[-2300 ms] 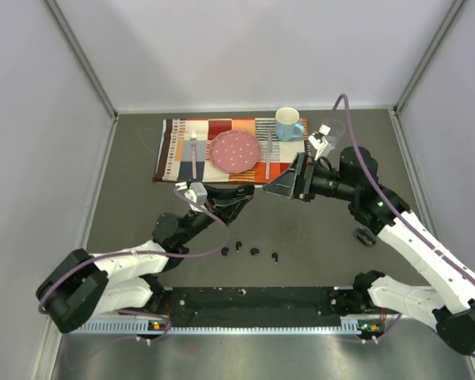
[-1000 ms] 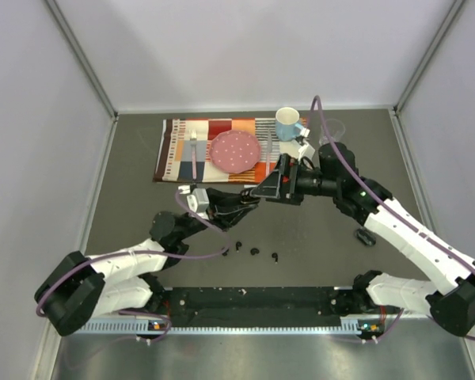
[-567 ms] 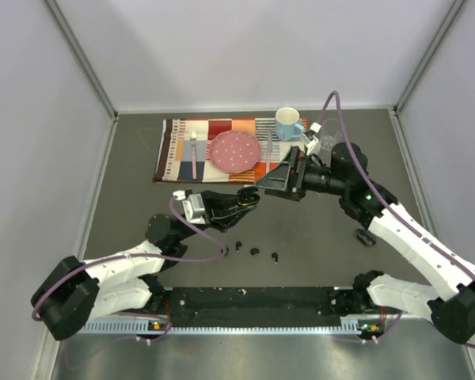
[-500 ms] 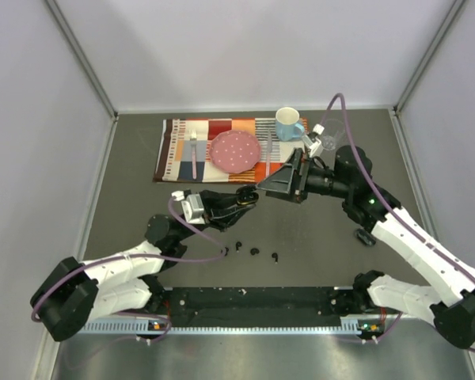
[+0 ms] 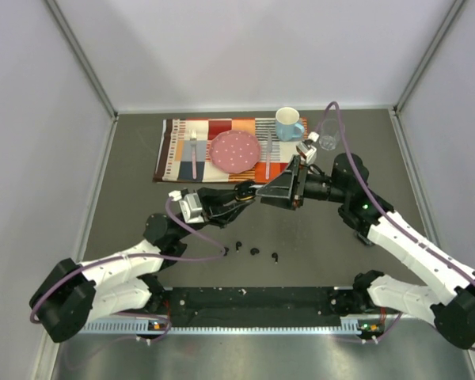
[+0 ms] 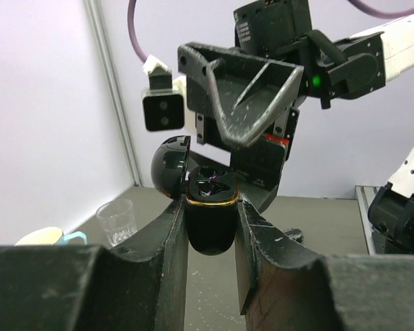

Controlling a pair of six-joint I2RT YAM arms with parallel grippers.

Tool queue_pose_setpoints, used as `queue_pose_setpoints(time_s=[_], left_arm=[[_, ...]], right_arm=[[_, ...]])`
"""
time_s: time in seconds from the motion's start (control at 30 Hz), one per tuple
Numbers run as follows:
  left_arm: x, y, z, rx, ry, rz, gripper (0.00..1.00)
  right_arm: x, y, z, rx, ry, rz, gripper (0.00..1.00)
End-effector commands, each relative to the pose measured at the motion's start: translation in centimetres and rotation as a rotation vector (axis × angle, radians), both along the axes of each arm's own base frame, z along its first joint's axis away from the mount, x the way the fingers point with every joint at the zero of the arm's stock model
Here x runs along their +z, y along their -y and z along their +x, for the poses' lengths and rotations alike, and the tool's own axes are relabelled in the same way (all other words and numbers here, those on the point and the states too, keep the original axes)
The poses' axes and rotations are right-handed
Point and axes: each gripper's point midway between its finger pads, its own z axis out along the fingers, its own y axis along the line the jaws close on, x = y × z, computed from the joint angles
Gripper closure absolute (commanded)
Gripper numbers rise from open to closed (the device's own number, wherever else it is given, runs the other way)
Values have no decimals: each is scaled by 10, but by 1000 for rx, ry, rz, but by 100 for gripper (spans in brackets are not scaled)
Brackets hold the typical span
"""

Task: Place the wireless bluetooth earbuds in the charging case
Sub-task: Adjust the charging case.

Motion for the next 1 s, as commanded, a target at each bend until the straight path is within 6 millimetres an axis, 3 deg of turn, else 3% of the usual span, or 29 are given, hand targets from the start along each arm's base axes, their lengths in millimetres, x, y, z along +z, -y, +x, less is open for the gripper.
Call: queue_pose_setpoints(time_s=[0.0,0.23,0.4,0.5,0.67,0.7,0.83,0.97], left_arm=[[22,1,-3,-11,59,-34,100],[22,4,-4,-24,58,-25,100],[20,4,-3,-21,54,-20,100],[20,4,-2,-18,50,-20,100],[18,6,0,-18,38,-13,100],[18,7,0,-21,36,-13,100],[18,8,1,-27,26,-13,100],[18,8,1,-31,12,-18,100]], right_arm=[[19,-13,-5,60,49,62,26],[21,-24,-2,83,23,105,35],[22,-26,0,90,14,103,51],[24,-26,-5,112,26,107,54],[27,-23,-8,113,38,104,75],[27,-23,-9,113,38,100,84],[25,-21,-7,95,49,74,95],[22,-20,-4,66,61,45,100]])
